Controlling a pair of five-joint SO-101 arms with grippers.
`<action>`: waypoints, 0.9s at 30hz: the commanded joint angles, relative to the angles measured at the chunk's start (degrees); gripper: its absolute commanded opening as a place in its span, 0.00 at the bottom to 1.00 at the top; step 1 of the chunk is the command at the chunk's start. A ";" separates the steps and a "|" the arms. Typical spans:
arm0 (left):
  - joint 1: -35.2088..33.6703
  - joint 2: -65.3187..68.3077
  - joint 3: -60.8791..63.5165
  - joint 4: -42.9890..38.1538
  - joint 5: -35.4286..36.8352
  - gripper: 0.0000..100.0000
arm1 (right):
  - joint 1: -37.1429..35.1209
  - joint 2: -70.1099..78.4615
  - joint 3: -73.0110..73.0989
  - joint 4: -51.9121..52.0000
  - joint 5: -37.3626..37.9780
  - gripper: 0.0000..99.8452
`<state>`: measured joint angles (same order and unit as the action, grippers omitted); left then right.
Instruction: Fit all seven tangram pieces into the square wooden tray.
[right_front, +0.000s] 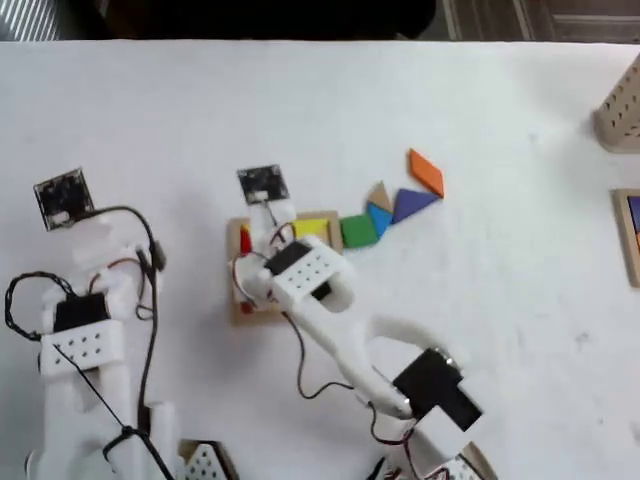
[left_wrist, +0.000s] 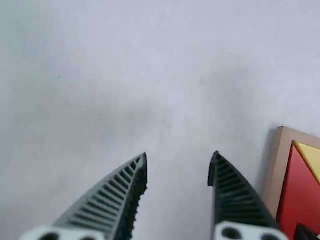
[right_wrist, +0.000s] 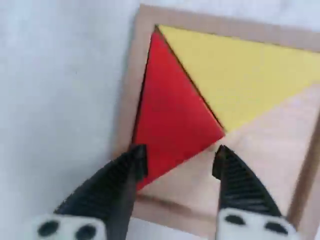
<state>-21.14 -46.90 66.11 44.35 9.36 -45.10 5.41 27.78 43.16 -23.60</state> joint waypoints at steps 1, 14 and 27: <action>-0.31 -1.01 -2.99 -1.41 0.70 0.21 | 0.22 -3.47 -4.04 4.62 5.54 0.25; 4.97 -1.36 -1.76 -0.97 0.70 0.20 | 17.89 -15.87 -5.45 24.31 18.46 0.20; 24.40 -1.27 -9.85 10.81 1.14 0.10 | 38.20 -16.40 12.22 17.63 35.78 0.02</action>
<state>-3.03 -46.90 59.52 54.55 9.71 -11.52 -8.13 38.95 62.51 7.25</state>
